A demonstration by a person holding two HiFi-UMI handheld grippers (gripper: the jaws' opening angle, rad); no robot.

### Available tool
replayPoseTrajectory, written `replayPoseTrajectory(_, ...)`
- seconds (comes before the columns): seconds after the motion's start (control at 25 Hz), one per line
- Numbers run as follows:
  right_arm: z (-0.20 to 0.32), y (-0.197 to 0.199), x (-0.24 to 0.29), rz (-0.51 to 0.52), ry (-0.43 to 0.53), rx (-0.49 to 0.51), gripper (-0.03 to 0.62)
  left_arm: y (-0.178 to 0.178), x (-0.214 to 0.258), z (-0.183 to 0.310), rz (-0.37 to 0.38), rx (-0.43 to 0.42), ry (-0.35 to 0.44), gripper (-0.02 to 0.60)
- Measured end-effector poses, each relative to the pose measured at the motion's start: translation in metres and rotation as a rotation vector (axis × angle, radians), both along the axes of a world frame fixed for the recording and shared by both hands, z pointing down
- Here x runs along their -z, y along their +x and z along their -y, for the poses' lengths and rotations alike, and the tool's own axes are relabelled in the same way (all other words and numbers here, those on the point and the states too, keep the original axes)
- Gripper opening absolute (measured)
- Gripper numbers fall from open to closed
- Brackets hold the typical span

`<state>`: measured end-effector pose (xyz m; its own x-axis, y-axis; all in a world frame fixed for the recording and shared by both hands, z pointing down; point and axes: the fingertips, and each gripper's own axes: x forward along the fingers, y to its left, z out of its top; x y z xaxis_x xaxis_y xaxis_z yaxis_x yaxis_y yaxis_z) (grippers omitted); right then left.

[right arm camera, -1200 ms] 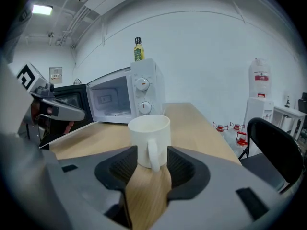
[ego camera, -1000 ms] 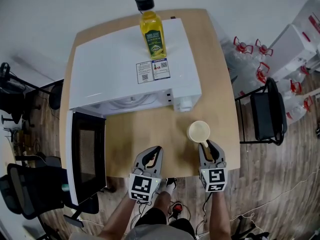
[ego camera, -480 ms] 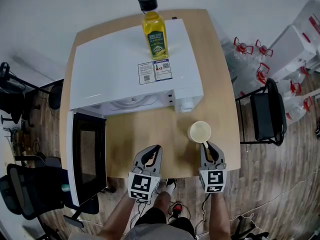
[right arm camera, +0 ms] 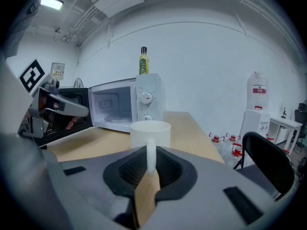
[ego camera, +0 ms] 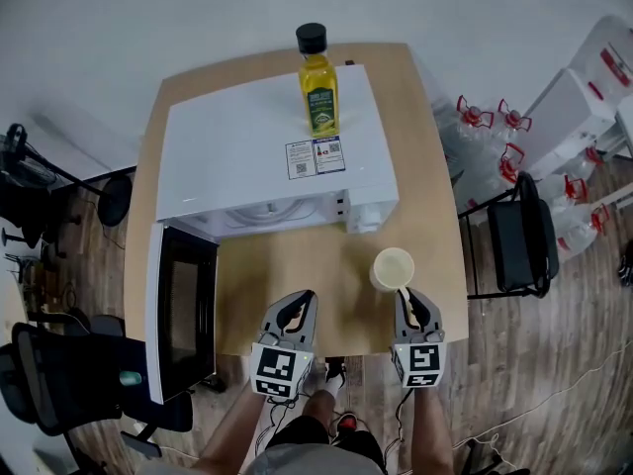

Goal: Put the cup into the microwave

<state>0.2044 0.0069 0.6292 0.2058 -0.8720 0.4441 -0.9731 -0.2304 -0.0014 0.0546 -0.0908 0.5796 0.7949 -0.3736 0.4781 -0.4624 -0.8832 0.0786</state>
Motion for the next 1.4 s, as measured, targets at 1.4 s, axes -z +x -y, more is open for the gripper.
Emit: replayPoseTrajectory(1.4,0.049,-0.108,0.155,-0.063,0.237,0.233,0.048,-0.115,0.131,0.028,-0.126,0.246,0.193,0.029)
